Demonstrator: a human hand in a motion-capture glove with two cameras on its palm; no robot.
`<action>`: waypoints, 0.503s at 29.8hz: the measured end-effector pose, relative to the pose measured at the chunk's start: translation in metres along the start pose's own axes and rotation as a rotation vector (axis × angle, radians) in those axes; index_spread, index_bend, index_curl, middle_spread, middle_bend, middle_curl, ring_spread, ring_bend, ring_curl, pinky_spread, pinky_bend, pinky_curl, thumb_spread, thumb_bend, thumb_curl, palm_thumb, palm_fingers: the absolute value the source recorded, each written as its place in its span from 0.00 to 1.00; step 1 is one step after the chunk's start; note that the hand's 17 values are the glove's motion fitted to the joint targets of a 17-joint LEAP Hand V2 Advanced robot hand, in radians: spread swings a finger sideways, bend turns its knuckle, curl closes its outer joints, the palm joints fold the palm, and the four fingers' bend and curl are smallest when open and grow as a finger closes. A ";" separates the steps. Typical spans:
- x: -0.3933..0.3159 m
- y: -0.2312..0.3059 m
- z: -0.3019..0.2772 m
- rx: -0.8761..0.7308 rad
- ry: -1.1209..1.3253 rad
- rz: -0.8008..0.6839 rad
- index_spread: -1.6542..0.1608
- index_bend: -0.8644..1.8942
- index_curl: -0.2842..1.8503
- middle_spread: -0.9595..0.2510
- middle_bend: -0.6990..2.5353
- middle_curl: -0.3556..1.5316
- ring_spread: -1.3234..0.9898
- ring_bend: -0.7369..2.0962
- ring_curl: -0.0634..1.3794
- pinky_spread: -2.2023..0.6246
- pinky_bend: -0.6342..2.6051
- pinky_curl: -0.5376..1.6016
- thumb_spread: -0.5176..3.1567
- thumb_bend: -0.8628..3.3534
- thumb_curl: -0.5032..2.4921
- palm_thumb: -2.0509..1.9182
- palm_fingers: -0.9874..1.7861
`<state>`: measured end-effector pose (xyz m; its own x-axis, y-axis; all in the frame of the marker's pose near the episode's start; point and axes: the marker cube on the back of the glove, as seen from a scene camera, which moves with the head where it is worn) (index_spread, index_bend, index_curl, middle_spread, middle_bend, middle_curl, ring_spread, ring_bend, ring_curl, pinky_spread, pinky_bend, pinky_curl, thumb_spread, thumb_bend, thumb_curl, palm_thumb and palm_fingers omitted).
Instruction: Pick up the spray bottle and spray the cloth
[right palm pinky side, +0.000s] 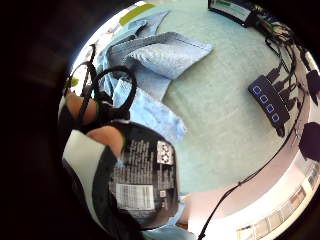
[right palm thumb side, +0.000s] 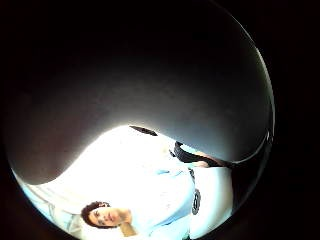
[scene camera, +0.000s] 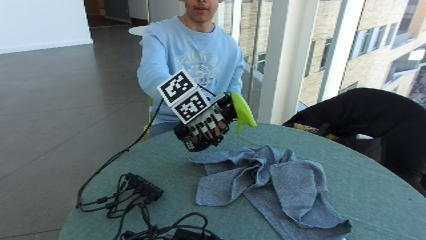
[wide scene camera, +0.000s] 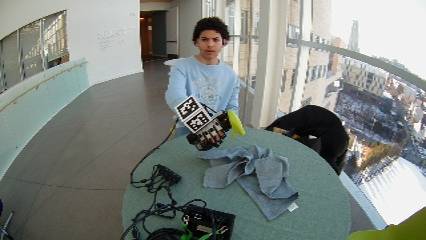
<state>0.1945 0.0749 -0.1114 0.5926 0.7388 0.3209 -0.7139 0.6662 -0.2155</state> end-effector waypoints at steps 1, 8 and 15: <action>-0.001 0.000 -0.001 -0.001 0.000 0.000 0.79 0.37 0.33 0.71 0.32 0.43 0.54 0.41 0.31 0.81 0.27 0.42 0.36 0.20 0.35 0.75 0.79; -0.001 0.000 -0.003 -0.018 0.005 0.010 0.80 0.37 0.33 0.71 0.32 0.43 0.54 0.42 0.31 0.81 0.27 0.43 0.36 0.20 0.36 0.75 0.78; 0.001 0.001 -0.002 -0.023 0.010 0.017 0.80 0.37 0.33 0.71 0.32 0.44 0.54 0.42 0.31 0.81 0.27 0.43 0.36 0.20 0.36 0.75 0.78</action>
<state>0.1957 0.0766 -0.1133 0.5842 0.7511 0.3073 -0.7153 0.6555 -0.2422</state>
